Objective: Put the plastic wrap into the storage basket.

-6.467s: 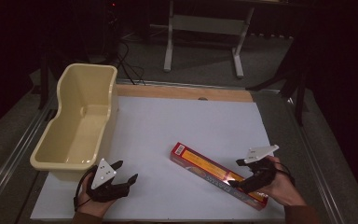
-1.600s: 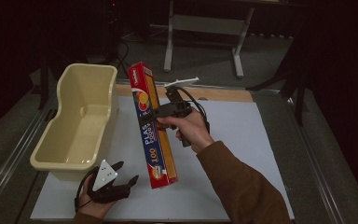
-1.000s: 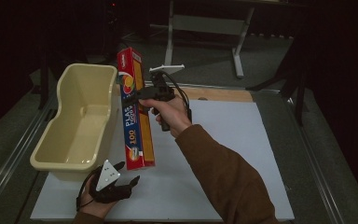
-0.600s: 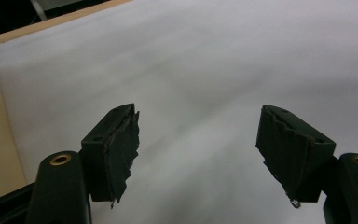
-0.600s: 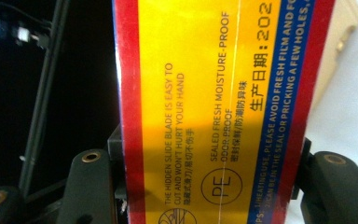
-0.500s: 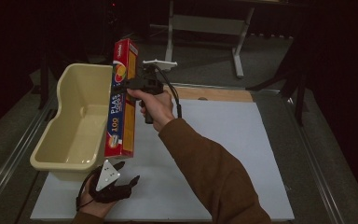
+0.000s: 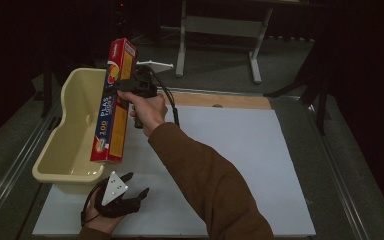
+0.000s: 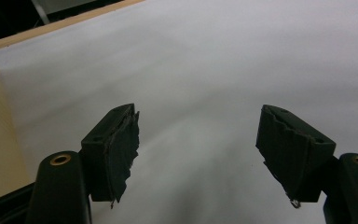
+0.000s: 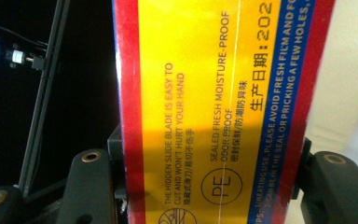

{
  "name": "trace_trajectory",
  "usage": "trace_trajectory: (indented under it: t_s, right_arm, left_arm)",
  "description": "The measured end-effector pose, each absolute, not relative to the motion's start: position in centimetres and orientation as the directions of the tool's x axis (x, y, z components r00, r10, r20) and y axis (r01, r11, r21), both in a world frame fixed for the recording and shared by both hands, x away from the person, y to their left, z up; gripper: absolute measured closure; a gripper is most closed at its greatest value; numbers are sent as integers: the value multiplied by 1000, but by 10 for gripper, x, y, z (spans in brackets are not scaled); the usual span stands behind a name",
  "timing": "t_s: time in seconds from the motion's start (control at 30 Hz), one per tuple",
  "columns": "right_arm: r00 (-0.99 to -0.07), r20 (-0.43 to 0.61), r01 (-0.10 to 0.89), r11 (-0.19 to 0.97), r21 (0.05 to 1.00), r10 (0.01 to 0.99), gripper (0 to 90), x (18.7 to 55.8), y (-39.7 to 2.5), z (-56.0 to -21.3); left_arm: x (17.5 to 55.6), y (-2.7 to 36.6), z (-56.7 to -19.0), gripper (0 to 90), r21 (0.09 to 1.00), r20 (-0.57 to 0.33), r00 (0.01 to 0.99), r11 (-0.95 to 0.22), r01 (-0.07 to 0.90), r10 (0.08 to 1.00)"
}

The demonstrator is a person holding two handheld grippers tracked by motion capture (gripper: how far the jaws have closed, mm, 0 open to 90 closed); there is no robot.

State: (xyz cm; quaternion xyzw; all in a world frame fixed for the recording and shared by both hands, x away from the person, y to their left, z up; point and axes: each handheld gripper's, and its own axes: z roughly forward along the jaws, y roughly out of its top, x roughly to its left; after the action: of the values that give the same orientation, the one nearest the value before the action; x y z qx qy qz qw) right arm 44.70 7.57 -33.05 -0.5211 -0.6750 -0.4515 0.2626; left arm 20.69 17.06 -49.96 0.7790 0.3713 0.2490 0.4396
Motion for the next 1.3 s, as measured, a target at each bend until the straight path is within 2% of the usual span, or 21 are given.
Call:
trace_trajectory:
  t_s: [0.4, 1.3]
  right_arm:
    - [-251, 855, 964, 34, 265, 454, 408, 452, 106, -353]
    - [-231, 836, 967, 22, 254, 498, 406, 450, 141, -378]
  left_arm:
    - [206, 173, -499, 292, 878, 59, 593, -324, 352, 803]
    - [201, 175, -498, 294, 887, 64, 594, -319, 335, 802]
